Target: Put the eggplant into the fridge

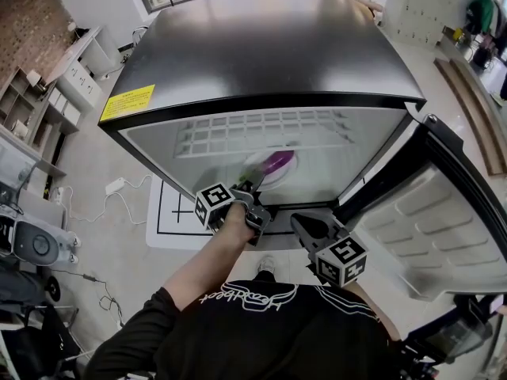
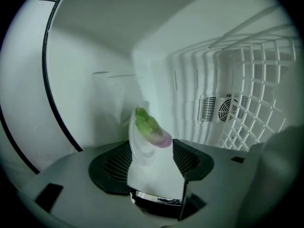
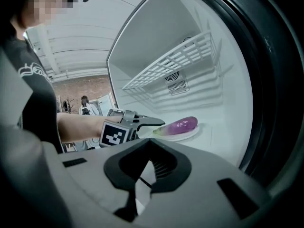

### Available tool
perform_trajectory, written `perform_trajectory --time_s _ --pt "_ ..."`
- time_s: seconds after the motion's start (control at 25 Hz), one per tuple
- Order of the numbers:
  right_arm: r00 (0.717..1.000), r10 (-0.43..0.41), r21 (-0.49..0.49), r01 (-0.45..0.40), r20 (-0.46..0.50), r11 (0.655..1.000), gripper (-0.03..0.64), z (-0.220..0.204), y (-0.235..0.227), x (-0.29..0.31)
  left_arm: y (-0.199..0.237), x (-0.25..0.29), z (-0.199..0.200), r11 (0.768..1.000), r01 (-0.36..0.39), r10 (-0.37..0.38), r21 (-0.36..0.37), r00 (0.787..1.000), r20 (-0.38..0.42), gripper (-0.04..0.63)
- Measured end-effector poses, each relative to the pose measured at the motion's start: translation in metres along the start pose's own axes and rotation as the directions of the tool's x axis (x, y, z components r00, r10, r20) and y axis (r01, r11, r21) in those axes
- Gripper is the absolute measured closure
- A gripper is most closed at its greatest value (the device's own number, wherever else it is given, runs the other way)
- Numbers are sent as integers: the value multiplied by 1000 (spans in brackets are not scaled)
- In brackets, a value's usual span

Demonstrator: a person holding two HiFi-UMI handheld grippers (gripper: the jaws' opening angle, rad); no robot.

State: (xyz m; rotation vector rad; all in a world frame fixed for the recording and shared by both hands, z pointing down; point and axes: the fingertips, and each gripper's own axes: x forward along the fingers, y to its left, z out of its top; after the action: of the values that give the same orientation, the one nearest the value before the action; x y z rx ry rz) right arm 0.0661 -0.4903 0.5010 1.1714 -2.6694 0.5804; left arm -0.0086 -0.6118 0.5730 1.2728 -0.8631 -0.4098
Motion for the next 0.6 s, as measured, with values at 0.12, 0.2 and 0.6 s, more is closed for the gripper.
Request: perform_trajectory --time_s 0.12,0.2,0.6 --pt "1000 4 -4 -4 -2 1000 609 0 3 0 0 -1 -7 1000 -11 12 26 998 -55 328" --pt "1000 6 -6 -6 -1 1000 609 1 4 0 -1 -1 -13 999 -16 21 47 995 -98 307" --pt "1000 12 -10 -12 -6 1000 609 0 10 -2 8 -13 -34 975 -49 103 217 964 -246 300"
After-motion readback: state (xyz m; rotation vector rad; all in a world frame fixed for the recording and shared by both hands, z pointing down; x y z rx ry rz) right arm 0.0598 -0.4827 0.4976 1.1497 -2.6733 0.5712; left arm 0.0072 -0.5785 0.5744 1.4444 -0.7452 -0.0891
